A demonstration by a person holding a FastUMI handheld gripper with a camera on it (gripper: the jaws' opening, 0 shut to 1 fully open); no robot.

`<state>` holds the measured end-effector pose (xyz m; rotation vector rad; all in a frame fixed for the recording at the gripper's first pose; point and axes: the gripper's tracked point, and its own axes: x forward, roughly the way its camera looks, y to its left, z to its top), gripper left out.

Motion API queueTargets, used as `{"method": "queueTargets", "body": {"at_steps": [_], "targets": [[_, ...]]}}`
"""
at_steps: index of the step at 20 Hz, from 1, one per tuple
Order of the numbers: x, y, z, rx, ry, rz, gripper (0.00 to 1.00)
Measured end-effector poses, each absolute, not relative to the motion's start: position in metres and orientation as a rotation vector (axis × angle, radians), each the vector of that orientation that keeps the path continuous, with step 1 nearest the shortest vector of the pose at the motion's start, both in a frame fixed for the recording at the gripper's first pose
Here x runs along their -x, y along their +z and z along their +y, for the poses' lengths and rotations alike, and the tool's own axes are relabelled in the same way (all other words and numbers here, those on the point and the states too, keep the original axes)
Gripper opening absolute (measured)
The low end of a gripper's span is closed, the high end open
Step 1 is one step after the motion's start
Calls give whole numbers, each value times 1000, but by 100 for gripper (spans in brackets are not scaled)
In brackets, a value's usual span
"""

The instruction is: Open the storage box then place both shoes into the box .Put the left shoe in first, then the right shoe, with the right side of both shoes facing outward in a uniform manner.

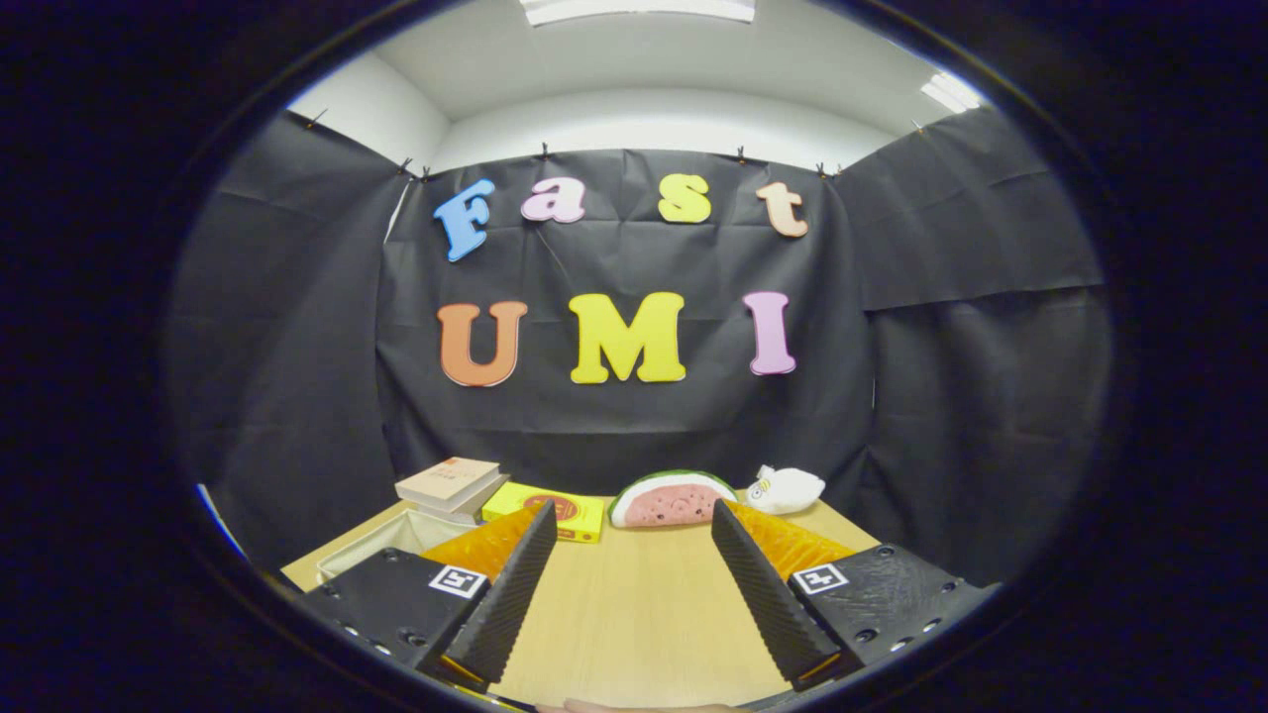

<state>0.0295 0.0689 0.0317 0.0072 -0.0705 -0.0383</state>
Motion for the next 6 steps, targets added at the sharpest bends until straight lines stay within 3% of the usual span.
{"method": "queueTargets", "body": {"at_steps": [6], "targets": [[-29, 40, 71, 18, -14, -99, 96]]}}
